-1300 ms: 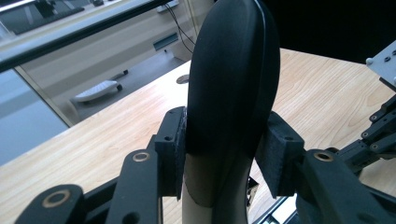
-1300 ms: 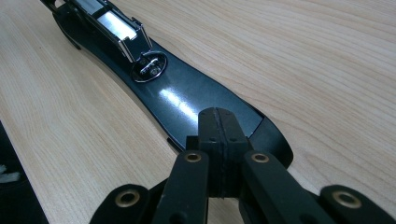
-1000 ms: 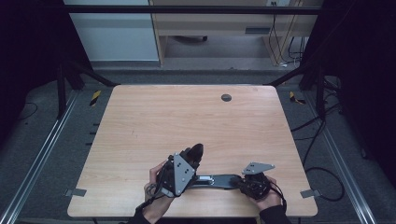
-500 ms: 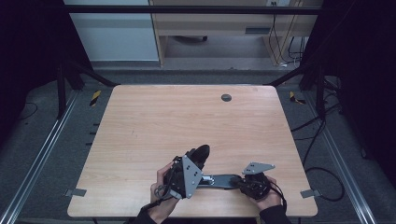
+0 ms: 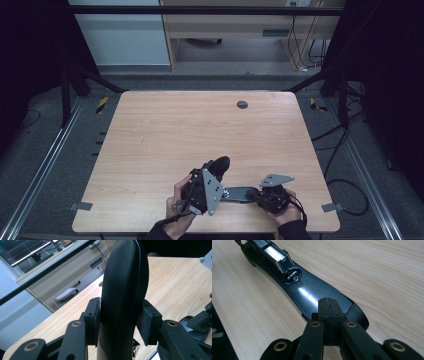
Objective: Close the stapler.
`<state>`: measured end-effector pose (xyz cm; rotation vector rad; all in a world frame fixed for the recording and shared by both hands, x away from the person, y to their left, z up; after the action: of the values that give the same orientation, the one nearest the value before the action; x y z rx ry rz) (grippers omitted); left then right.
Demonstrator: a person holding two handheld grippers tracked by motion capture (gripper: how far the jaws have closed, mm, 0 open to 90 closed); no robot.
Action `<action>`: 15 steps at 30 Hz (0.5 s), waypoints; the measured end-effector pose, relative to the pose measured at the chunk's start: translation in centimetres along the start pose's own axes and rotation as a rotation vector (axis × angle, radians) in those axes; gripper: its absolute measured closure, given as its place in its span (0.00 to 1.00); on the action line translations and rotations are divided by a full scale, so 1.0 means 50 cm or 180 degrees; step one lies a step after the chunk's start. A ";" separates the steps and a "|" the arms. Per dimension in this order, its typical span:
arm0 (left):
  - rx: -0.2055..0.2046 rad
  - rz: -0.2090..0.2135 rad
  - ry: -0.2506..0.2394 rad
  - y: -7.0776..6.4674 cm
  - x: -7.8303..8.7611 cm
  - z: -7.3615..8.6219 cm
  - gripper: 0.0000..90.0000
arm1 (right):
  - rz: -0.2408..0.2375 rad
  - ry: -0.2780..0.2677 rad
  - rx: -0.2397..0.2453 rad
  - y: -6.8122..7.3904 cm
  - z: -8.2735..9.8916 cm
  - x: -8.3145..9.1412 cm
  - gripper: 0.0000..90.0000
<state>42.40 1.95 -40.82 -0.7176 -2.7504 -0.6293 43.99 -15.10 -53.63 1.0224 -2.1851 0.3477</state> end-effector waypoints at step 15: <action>-0.0156 -0.0069 -0.0020 -0.022 -0.013 0.002 0.63 | 0.0007 -0.0012 -0.0005 0.000 0.000 -0.001 1.00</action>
<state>42.38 0.89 -41.49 -0.7022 -2.7607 -0.7022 44.03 -15.07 -53.66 1.0208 -2.1897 0.3452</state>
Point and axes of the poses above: each handheld gripper's, and its own axes: x roughly backward along the jaws, z roughly out of its underside, y roughly to its left, the point moved 7 cm from there along -x, roughly forward along the jaws, and after that the axes turned 7 degrees about x, right-handed, at the moved point
